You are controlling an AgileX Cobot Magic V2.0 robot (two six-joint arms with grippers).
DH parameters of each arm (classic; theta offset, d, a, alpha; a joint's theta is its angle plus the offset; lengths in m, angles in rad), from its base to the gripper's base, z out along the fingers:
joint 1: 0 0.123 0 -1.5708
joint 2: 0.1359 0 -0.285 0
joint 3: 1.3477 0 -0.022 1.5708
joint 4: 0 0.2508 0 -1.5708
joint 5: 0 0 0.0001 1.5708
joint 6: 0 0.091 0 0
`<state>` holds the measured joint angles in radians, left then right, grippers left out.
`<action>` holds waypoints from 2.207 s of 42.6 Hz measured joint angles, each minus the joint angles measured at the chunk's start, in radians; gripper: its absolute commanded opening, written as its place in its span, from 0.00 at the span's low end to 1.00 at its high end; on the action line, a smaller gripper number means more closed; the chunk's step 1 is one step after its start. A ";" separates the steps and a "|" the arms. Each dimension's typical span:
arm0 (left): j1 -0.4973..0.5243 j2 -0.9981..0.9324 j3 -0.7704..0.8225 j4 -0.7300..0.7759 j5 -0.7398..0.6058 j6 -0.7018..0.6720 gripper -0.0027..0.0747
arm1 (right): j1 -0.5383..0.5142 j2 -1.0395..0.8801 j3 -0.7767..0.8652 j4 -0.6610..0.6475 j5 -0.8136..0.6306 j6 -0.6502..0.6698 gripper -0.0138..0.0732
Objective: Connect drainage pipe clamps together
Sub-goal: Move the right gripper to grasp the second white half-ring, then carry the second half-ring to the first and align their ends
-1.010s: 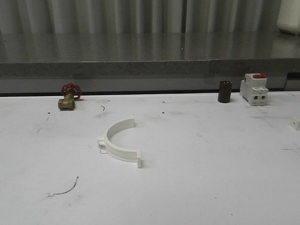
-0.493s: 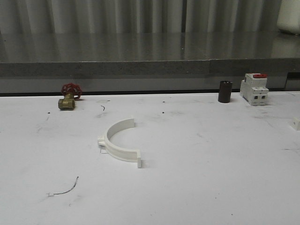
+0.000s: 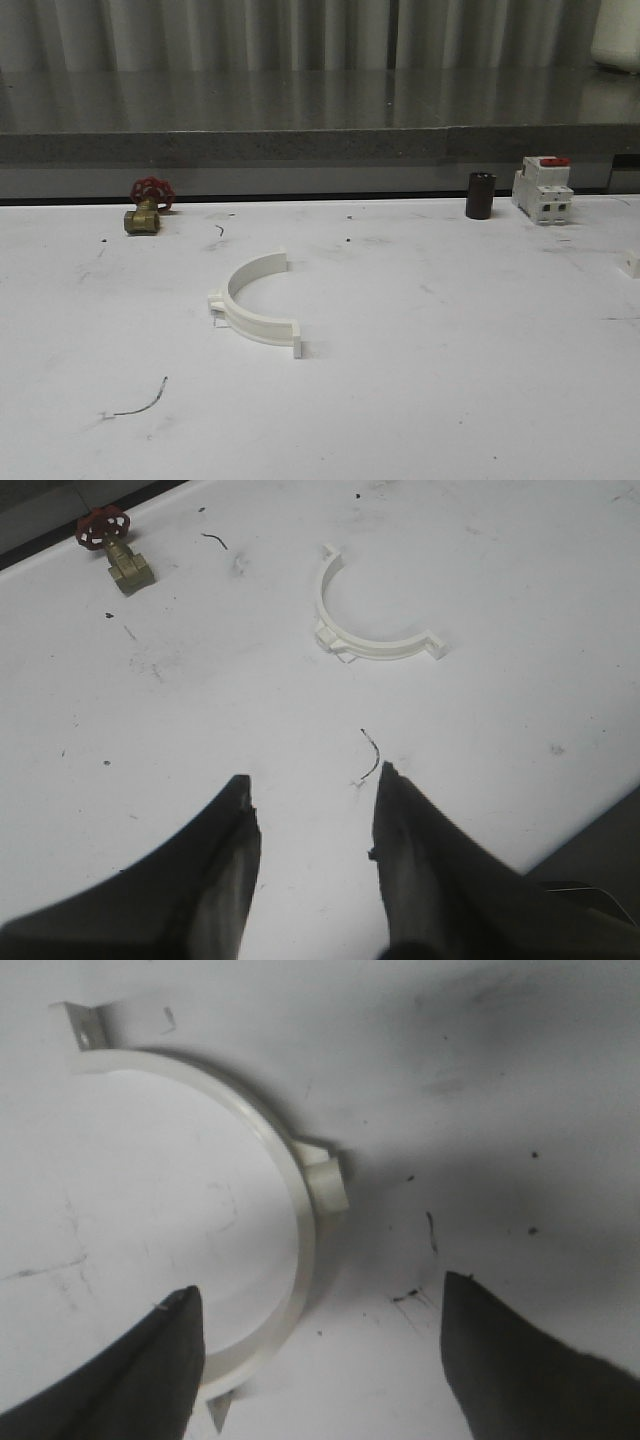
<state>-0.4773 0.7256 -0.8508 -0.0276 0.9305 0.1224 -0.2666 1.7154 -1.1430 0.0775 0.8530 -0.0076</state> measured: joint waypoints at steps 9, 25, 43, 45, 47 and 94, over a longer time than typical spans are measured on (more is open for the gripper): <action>0.000 0.000 0.000 0.000 0.000 0.000 0.39 | 0.000 0.084 -0.019 0.000 -0.049 -0.008 0.76; 0.000 0.000 0.000 0.000 0.000 0.000 0.39 | 0.000 0.160 -0.026 0.000 -0.093 -0.015 0.67; 0.000 0.000 0.000 0.000 0.000 0.000 0.39 | 0.000 0.160 -0.026 0.000 -0.104 -0.015 0.40; 0.000 0.000 0.000 0.000 0.000 0.000 0.39 | 0.000 0.160 -0.026 0.000 -0.104 -0.015 0.40; 0.000 0.000 0.000 0.000 0.000 0.000 0.39 | 0.000 0.160 -0.026 0.000 -0.104 -0.015 0.40; 0.000 0.000 0.000 0.000 -0.002 0.000 0.39 | 0.525 0.035 -0.157 0.010 0.075 0.087 0.40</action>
<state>-0.4773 0.7256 -0.8508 -0.0276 0.9290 0.1224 0.2582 1.7503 -1.2995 0.0876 0.9281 0.0795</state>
